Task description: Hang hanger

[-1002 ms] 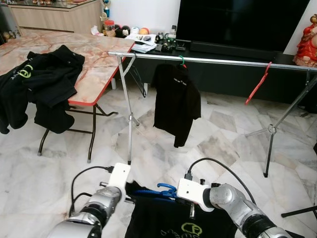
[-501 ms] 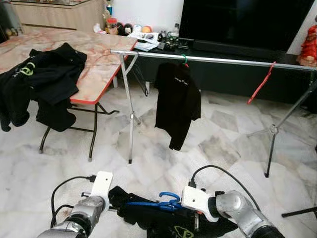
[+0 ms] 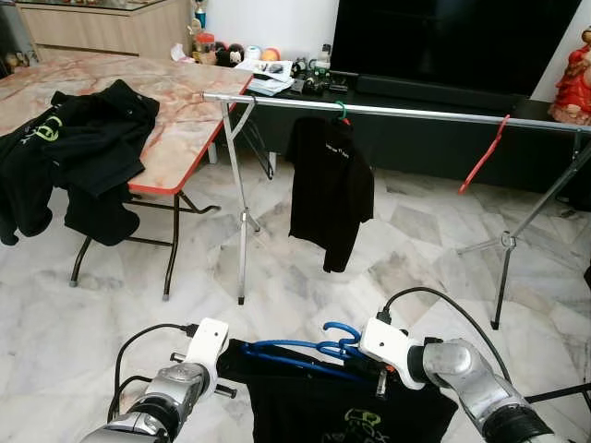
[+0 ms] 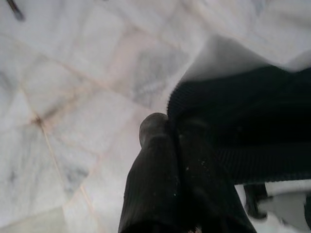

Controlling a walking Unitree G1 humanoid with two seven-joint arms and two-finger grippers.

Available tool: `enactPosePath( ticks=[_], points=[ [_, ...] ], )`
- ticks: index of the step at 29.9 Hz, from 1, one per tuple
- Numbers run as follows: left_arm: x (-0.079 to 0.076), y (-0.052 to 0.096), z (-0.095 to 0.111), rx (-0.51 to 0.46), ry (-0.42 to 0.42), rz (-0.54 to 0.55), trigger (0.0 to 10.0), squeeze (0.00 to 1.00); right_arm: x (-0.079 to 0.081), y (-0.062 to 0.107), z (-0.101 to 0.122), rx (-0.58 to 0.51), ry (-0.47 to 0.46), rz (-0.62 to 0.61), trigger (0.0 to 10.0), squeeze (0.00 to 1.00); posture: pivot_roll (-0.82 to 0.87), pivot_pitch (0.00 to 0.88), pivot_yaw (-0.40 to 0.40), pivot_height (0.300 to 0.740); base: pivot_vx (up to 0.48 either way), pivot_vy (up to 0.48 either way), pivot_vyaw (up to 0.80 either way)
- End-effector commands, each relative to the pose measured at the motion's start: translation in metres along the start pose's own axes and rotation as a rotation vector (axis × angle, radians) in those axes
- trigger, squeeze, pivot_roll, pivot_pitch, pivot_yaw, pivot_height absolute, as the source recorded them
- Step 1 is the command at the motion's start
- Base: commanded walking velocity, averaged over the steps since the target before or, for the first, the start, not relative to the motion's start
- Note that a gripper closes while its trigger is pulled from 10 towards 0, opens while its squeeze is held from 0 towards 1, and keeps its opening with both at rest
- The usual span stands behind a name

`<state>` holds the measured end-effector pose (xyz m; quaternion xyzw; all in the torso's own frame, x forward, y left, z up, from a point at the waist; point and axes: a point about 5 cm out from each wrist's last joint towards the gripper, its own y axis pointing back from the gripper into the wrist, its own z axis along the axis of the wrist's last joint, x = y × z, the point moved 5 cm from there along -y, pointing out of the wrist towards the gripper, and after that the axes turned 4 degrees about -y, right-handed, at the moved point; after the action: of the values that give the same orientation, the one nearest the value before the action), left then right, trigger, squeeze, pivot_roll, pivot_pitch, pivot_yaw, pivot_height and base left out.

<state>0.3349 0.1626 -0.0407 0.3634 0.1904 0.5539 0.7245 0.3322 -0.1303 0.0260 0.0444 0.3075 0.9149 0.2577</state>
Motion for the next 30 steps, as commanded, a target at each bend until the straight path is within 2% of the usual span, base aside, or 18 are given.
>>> enactPosePath(
  ticks=[1, 4, 5, 7, 8, 9, 10, 11, 12, 13, 15, 18, 19, 22, 24, 27, 29, 30],
  points=[
    [0.001, 0.001, -0.018, 0.063, -0.022, -0.011, 0.0, 0.0, -0.004, 0.004, 0.02, -0.115, -0.055, 0.0, 10.0, 0.0, 0.08, 0.019, -0.05, 0.74, 0.0, 0.0, 0.0],
    [0.005, 0.001, -0.014, 0.041, -0.02, 0.032, 0.0, 0.0, 0.021, 0.006, 0.022, -0.131, -0.09, 0.184, 10.0, 0.0, 0.08, 0.021, -0.048, 0.74, 0.0, 0.0, 0.0],
    [0.01, 0.001, -0.008, 0.009, 0.002, 0.069, 0.0, 0.0, 0.031, 0.008, 0.01, -0.061, -0.029, 0.243, 10.0, 0.0, 0.08, 0.021, -0.048, 0.74, 0.0, 0.0, 0.0],
    [0.011, 0.001, -0.006, 0.001, 0.01, 0.077, 0.0, 0.0, 0.033, 0.008, 0.005, -0.034, -0.003, 0.249, 10.0, 0.0, 0.07, 0.021, -0.049, 0.74, 0.0, 0.0, 0.0],
    [0.011, 0.001, -0.001, -0.009, 0.005, 0.072, 0.0, 0.0, 0.015, 0.006, 0.004, -0.031, 0.009, 0.129, 10.0, 0.0, 0.07, 0.02, -0.05, 0.74, 0.0, 0.0, 0.0],
    [0.011, 0.001, -0.001, -0.009, 0.005, 0.072, 0.0, 0.0, 0.015, 0.006, 0.004, -0.031, 0.009, 0.129, 10.0, 0.0, 0.07, 0.02, -0.05, 0.74, 0.0, 0.0, 0.0],
    [0.011, 0.001, 0.001, -0.012, 0.001, 0.065, 0.0, 0.0, 0.005, 0.005, 0.006, -0.041, -0.008, 0.061, 10.0, 0.0, 0.07, 0.02, -0.05, 0.74, 0.0, 0.0, 0.0],
    [0.005, 0.001, 0.008, -0.037, -0.015, 0.018, 0.0, 0.0, -0.014, 0.005, 0.016, -0.096, -0.043, -0.078, 10.0, 0.0, 0.07, 0.02, -0.05, 0.74, 0.0, 0.0, 0.0],
    [0.002, 0.001, 0.011, -0.051, -0.02, -0.004, 0.0, 0.0, -0.021, 0.006, 0.021, -0.123, -0.054, -0.124, 10.0, 0.0, 0.07, 0.02, -0.05, 0.74, 0.0, 0.0, 0.0],
    [-0.006, 0.001, 0.017, -0.076, -0.023, -0.049, 0.0, 0.0, -0.031, 0.008, 0.038, -0.218, -0.085, -0.202, 10.0, 0.0, 0.07, 0.02, -0.05, 0.74, 0.0, 0.0, 0.0],
    [-0.01, 0.001, 0.018, -0.086, -0.034, -0.082, 0.0, 0.0, -0.035, 0.009, 0.052, -0.314, -0.138, -0.229, 10.0, 0.0, 0.07, 0.02, -0.048, 0.74, 0.0, 0.0, 0.0],
    [-0.022, 0.001, 0.02, -0.11, -0.032, -0.154, 0.0, 0.0, -0.038, 0.012, 0.079, -0.556, -0.316, -0.259, 10.0, 0.0, 0.07, 0.022, -0.049, 0.74, 0.0, 0.0, 0.0],
    [-0.025, 0.002, 0.023, -0.127, -0.011, -0.174, 0.0, 0.0, -0.037, 0.012, 0.087, -0.665, -0.417, -0.253, 10.0, 0.0, 0.08, 0.023, -0.049, 0.74, 0.0, 0.0, 0.0],
    [-0.028, 0.003, 0.027, -0.149, 0.021, -0.201, 0.0, 0.0, -0.037, 0.013, 0.095, -0.781, -0.515, -0.247, 10.0, 0.0, 0.08, 0.024, -0.048, 0.74, 0.0, 0.0, 0.0],
    [-0.032, 0.005, 0.033, -0.175, 0.059, -0.25, 0.0, 0.0, -0.044, 0.02, 0.104, -0.942, -0.629, -0.31, 10.0, 0.0, 0.08, 0.024, -0.048, 0.74, 0.0, 0.0, 0.0],
    [-0.037, 0.007, 0.042, -0.211, 0.071, -0.302, 0.0, 0.0, -0.047, 0.023, 0.105, -1.01, -0.669, -0.35, 10.0, 0.0, 0.09, 0.024, -0.047, 0.74, 0.0, 0.0, 0.0],
    [-0.039, 0.009, 0.044, -0.221, 0.076, -0.321, 0.0, 0.0, -0.049, 0.023, 0.101, -0.989, -0.646, -0.404, 10.0, 0.0, 0.09, 0.024, -0.047, 0.74, 0.0, 0.0, 0.0],
    [-0.043, 0.011, 0.049, -0.242, 0.086, -0.359, 0.0, 0.0, -0.053, 0.019, 0.091, -0.858, -0.526, -0.555, 10.0, 0.0, 0.09, 0.024, -0.047, 0.74, 0.0, 0.0, 0.0]
  ],
)
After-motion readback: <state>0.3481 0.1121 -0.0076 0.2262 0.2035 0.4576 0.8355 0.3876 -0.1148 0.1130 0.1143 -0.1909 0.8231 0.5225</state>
